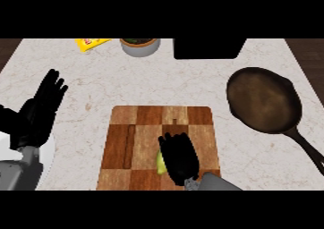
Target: Pick the lemon from the cutting board and place it in the pan
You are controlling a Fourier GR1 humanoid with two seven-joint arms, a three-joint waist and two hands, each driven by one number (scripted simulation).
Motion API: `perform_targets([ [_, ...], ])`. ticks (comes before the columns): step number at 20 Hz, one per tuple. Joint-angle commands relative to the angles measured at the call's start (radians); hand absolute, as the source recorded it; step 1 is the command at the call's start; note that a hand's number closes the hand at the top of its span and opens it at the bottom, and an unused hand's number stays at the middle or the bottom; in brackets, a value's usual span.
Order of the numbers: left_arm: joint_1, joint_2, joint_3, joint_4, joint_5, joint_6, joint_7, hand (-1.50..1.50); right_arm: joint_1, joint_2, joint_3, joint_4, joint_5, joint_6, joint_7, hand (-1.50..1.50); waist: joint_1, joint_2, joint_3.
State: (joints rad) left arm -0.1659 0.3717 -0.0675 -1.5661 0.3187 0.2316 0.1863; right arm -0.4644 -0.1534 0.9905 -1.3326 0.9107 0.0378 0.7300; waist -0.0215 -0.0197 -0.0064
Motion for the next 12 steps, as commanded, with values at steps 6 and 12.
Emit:
perform_targets([
  [6, 0.024, 0.004, 0.013, -0.005, -0.017, 0.007, 0.004, 0.00, 0.116, -0.403, -0.036, -0.601, 0.102, -0.091, -0.104, 1.50, -0.017, 0.007, 0.007],
  [12, 0.019, -0.004, 0.022, -0.028, -0.002, -0.018, 0.021, 0.00, 0.188, -0.525, -0.156, -0.972, 0.111, 0.030, -0.009, 1.50, 0.004, 0.014, 0.006],
])
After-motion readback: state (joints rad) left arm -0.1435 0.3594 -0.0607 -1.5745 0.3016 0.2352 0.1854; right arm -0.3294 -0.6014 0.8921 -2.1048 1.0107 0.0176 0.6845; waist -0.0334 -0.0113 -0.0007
